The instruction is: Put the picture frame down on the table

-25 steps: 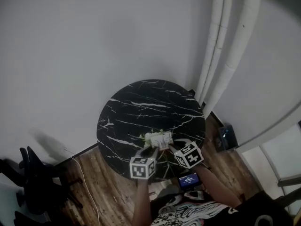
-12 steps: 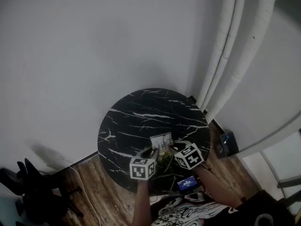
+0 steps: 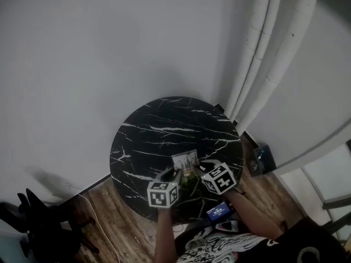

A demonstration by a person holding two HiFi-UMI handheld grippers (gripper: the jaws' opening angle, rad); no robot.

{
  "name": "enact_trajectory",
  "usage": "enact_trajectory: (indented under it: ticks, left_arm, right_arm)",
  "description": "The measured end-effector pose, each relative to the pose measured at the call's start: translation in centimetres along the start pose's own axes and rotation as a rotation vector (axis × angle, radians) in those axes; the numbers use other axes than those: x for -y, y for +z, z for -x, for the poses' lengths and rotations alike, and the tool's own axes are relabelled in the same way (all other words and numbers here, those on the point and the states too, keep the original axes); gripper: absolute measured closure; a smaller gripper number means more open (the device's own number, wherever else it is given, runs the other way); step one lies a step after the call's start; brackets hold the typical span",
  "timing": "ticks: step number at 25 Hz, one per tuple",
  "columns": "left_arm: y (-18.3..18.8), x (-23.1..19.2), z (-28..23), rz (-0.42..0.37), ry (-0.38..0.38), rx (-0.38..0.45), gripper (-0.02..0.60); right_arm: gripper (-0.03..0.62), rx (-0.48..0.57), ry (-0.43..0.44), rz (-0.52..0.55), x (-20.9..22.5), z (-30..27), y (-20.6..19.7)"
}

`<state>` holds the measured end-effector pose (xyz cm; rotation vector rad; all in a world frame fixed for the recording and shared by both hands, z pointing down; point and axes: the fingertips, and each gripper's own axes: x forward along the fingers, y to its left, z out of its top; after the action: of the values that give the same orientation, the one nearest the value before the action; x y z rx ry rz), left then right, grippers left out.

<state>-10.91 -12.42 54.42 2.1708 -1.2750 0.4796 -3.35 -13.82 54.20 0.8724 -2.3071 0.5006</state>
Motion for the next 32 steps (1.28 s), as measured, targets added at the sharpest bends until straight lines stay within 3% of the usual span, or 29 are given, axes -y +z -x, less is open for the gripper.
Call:
enact_trajectory:
  ticks: [12,32]
  left_arm:
    - [1.3,0.5,-0.1,-0.017,-0.005,0.021,0.474]
    - [2.7,-3.6,-1.9,0.014,0.031,-0.005,0.476]
  right_arm:
    - [0.505,0.035,-0.005,0.0,0.7,0.7,1.0]
    - [0.505,0.014,0.056,0.017,1.9,-3.7,3.4]
